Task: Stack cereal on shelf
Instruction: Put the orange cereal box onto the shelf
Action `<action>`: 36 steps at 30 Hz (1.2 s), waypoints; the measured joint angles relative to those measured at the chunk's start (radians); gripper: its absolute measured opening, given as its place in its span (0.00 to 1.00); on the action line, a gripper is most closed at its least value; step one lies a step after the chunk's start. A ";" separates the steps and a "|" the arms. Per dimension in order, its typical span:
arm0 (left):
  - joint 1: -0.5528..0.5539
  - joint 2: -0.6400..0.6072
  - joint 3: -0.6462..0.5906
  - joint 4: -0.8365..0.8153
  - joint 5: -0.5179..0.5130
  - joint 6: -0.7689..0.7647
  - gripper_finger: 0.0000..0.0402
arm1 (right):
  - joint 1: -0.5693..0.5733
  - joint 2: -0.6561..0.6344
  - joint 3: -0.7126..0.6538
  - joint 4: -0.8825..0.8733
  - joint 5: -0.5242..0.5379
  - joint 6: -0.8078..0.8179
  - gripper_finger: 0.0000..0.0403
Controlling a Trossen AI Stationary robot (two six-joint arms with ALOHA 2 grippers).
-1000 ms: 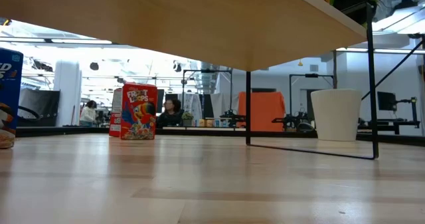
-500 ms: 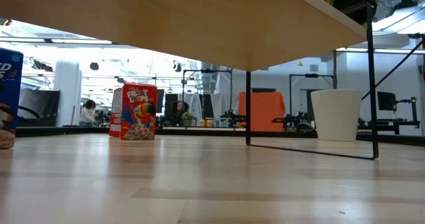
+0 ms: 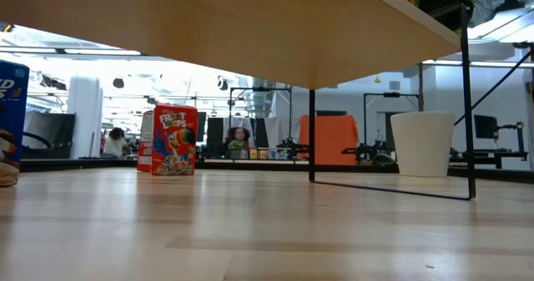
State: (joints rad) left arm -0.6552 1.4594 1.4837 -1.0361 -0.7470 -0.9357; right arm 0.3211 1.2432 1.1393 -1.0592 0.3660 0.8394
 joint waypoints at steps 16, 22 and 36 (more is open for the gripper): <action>0.027 0.146 0.000 0.083 -0.036 -0.009 0.00 | 0.000 0.000 0.000 -0.001 -0.001 -0.003 0.68; 0.049 0.146 0.000 0.187 -0.028 0.058 0.00 | 0.000 0.000 0.000 -0.002 -0.001 -0.012 0.68; 0.081 0.146 0.000 0.354 -0.006 0.146 0.00 | 0.000 0.000 0.000 -0.002 0.000 -0.031 0.68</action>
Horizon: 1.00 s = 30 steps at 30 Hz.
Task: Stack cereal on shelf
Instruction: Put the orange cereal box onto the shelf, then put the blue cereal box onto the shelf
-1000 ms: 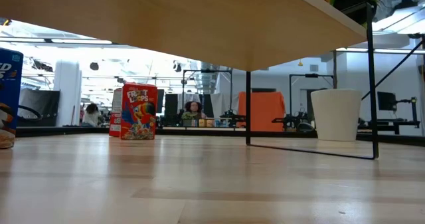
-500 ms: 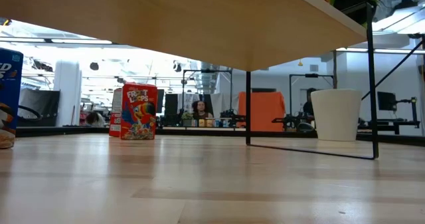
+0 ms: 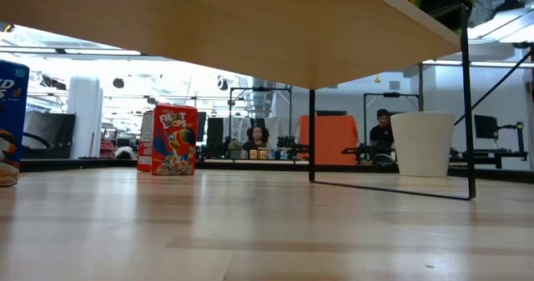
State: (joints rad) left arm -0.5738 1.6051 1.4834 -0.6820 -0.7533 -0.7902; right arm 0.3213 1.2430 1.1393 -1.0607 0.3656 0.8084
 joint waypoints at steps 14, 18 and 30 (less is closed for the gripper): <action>0.025 0.000 0.000 0.072 0.079 0.045 0.00 | 0.000 0.000 0.000 0.000 0.002 -0.008 0.68; 0.024 -0.005 0.000 0.052 0.137 0.040 0.00 | 0.000 0.000 0.000 0.000 0.002 -0.008 0.68; 0.035 -0.222 0.000 -0.242 0.076 0.032 0.01 | 0.000 0.000 0.000 0.001 0.002 -0.022 0.68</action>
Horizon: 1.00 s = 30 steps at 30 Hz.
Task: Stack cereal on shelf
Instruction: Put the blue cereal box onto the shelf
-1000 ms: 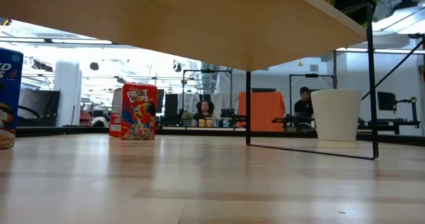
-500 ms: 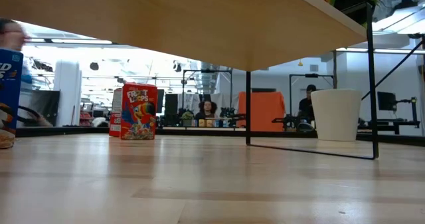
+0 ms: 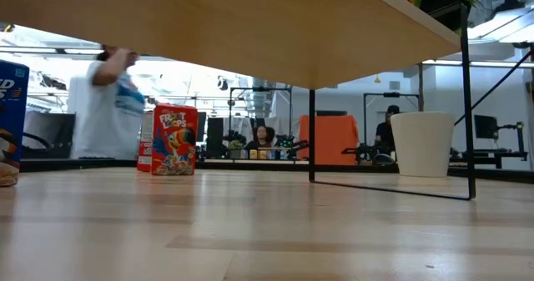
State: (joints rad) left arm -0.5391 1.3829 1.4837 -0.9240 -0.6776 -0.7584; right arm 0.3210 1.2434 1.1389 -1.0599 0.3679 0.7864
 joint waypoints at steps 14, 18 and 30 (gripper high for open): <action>0.204 -0.103 -0.001 -0.486 0.160 0.037 0.57 | -0.003 0.000 0.000 0.001 0.000 0.000 0.68; 0.194 -0.102 -0.048 -0.533 0.209 -0.076 0.69 | -0.003 0.000 0.000 0.001 0.000 0.001 0.68; 0.097 -0.275 -0.397 -0.373 0.331 -0.360 0.71 | -0.003 0.000 0.000 0.000 0.025 0.028 0.68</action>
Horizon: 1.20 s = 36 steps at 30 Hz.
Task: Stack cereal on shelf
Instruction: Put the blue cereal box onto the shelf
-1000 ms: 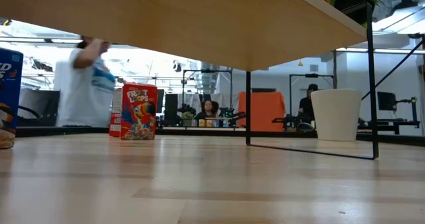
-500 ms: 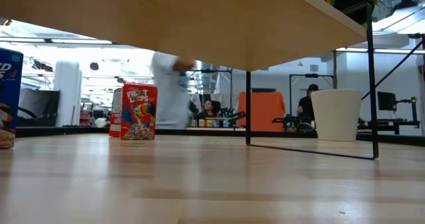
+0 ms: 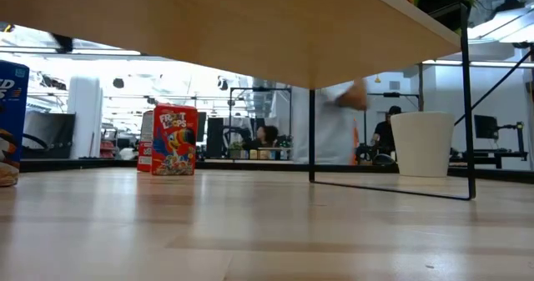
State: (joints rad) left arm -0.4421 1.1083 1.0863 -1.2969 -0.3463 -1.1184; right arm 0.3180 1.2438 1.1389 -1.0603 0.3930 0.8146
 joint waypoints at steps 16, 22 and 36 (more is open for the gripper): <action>-0.167 -0.027 -0.110 0.035 0.037 -0.230 0.70 | -0.034 0.006 0.000 -0.001 -0.001 0.023 0.68; -0.227 -0.027 -0.110 0.040 0.065 -0.299 0.70 | -0.034 0.006 0.000 -0.001 -0.001 0.023 0.68; -0.255 0.062 -0.109 0.088 0.142 -0.326 0.79 | -0.034 0.006 0.000 -0.001 0.000 0.023 0.68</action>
State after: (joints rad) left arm -0.6968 1.1704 0.9771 -1.2091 -0.2044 -1.4445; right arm 0.2844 1.2499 1.1385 -1.0615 0.3935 0.8375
